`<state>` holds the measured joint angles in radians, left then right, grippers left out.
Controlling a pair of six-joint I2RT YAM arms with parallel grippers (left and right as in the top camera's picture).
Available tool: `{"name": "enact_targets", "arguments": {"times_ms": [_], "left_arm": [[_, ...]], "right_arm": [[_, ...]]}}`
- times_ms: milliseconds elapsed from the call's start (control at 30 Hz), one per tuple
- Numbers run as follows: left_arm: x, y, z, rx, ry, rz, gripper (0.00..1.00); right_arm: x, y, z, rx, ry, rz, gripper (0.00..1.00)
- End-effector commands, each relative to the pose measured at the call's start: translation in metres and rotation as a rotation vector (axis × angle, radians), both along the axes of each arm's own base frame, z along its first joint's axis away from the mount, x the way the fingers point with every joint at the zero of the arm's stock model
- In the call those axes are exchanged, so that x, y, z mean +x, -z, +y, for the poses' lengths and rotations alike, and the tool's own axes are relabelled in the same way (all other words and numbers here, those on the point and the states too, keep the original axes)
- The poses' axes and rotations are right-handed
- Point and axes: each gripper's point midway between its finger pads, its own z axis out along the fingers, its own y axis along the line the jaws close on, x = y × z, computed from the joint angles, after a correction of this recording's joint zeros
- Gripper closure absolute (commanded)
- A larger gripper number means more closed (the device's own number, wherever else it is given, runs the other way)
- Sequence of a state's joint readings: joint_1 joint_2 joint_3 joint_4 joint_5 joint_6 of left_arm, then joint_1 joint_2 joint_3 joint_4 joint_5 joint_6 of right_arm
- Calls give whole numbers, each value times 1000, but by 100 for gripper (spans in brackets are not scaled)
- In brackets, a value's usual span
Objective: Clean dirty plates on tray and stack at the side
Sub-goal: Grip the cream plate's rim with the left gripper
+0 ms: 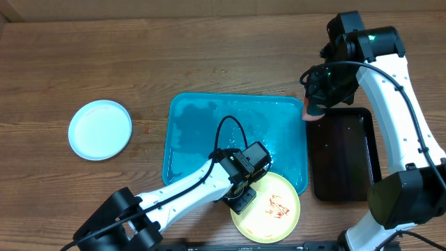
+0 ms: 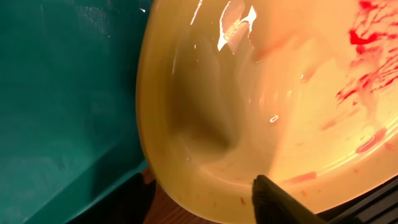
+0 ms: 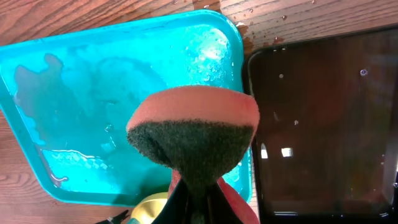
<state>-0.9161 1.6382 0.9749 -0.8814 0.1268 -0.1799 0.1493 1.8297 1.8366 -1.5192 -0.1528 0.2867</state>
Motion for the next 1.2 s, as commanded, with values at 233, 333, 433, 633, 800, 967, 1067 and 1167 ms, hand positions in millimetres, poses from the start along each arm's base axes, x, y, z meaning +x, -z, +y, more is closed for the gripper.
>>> {"name": "enact_targets", "arguments": {"times_ms": [233,333,433,633,800,967,1067,1167], "left_arm": [[-7,19,13,49,-62,34,48],[-5,21,11,38,-67,27,50],[-2,21,8,22,-69,15,58],[0,24,5,12,-67,17,52],[-2,32,7,35,-67,35,68],[-1,38,10,47,-75,50,96],[-1,37,7,32,-71,53,96],[12,35,16,93,-168,-9,96]], "right_arm": [[3,-8,-1,9,-2,-28,96],[3,-8,-1,9,-2,-28,96],[3,-8,-1,9,-2,-28,96],[3,-8,-1,9,-2,-27,96],[3,-8,-1,9,-2,-27,96],[3,-8,-1,9,-2,-26,96],[3,-8,-1,9,-1,-26,96],[3,-8,-1,9,-1,-26,96]]}}
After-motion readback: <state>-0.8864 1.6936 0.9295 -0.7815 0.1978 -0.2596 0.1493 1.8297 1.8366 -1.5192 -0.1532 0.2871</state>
